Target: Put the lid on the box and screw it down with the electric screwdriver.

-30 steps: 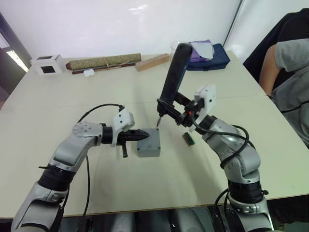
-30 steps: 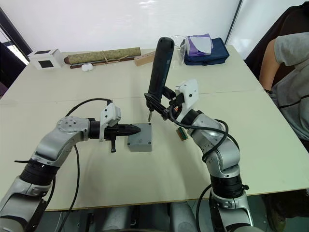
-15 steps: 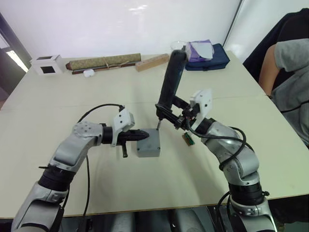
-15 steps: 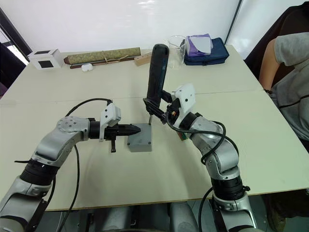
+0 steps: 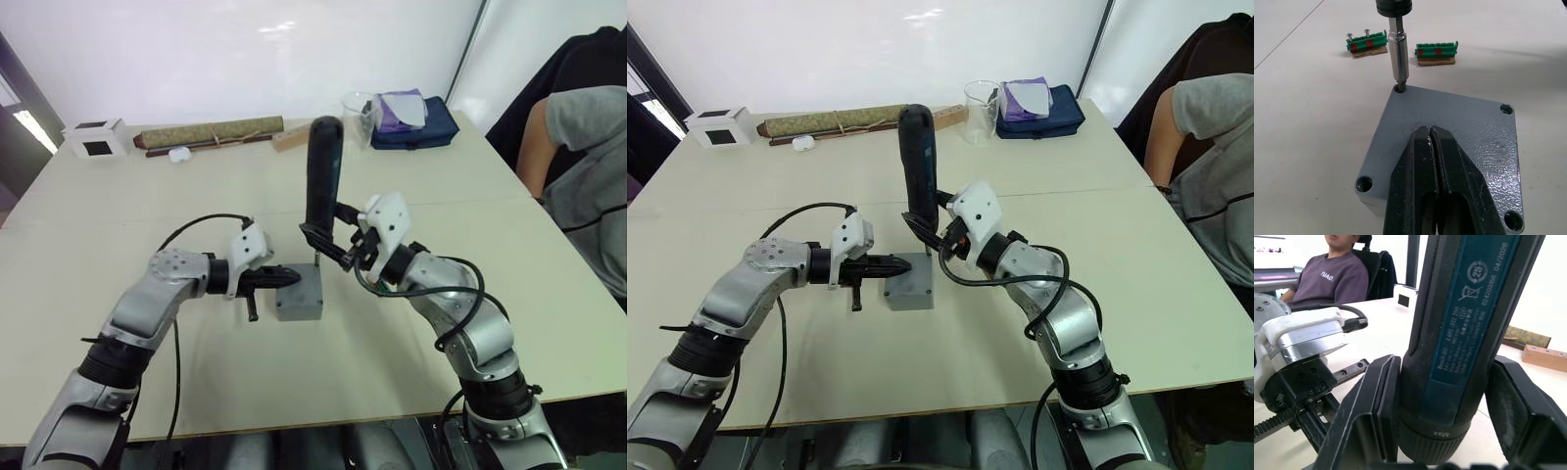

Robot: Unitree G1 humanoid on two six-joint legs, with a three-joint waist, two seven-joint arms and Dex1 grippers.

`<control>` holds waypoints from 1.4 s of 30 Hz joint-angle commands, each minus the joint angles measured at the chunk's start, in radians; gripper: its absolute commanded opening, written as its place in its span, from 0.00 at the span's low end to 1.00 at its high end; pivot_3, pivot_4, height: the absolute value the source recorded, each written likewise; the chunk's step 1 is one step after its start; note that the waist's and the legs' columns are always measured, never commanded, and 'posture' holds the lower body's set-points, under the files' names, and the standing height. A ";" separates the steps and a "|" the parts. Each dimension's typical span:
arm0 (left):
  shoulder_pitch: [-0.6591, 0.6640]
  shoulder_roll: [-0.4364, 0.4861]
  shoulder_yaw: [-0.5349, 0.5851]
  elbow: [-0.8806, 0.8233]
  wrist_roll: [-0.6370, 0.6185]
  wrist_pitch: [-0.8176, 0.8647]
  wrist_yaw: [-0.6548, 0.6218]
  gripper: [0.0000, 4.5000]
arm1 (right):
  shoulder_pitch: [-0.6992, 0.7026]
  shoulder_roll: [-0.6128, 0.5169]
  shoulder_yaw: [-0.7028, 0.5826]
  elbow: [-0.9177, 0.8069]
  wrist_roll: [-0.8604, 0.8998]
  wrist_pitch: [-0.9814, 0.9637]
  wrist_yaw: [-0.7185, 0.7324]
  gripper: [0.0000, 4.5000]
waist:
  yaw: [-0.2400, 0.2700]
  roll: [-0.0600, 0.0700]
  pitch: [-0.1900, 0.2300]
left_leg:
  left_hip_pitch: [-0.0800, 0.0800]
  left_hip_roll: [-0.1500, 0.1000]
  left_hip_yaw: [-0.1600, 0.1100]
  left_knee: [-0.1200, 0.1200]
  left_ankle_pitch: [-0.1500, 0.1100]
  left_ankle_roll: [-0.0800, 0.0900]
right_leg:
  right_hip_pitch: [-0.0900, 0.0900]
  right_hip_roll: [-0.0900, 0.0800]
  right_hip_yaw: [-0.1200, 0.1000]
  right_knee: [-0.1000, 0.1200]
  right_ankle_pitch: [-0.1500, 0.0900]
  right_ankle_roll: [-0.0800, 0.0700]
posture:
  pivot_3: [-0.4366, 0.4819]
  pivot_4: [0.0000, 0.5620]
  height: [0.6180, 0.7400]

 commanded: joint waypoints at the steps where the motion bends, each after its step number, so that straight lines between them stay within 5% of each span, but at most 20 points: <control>1: 0.017 0.010 -0.020 0.011 0.022 0.012 -0.007 0.00 | 0.029 -0.007 0.056 0.051 -0.022 0.065 0.007 0.48 | 0.000 -0.001 -0.002 | 0.000 0.000 0.000 0.000 0.000 0.000 | 0.000 0.000 0.000 0.000 0.000 0.000 | 0.48 0.27 1.00; 37: 0.024 0.000 -0.029 -0.008 0.028 0.031 0.003 0.00 | 0.040 0.051 0.049 0.067 -0.041 0.035 -0.006 0.48 | 0.001 -0.004 -0.014 | 0.011 0.001 0.000 -0.012 0.000 0.000 | 0.009 -0.001 0.000 -0.008 -0.004 -0.003 | 0.48 0.27 1.00; 42: 0.030 -0.002 -0.026 -0.017 0.018 0.041 0.001 0.00 | -0.067 0.074 -0.114 -0.058 0.106 0.090 -0.022 0.48 | 0.001 -0.004 -0.013 | 0.009 0.001 0.000 -0.013 0.000 0.000 | 0.007 -0.002 0.000 -0.009 -0.004 -0.004 | 0.48 0.27 1.00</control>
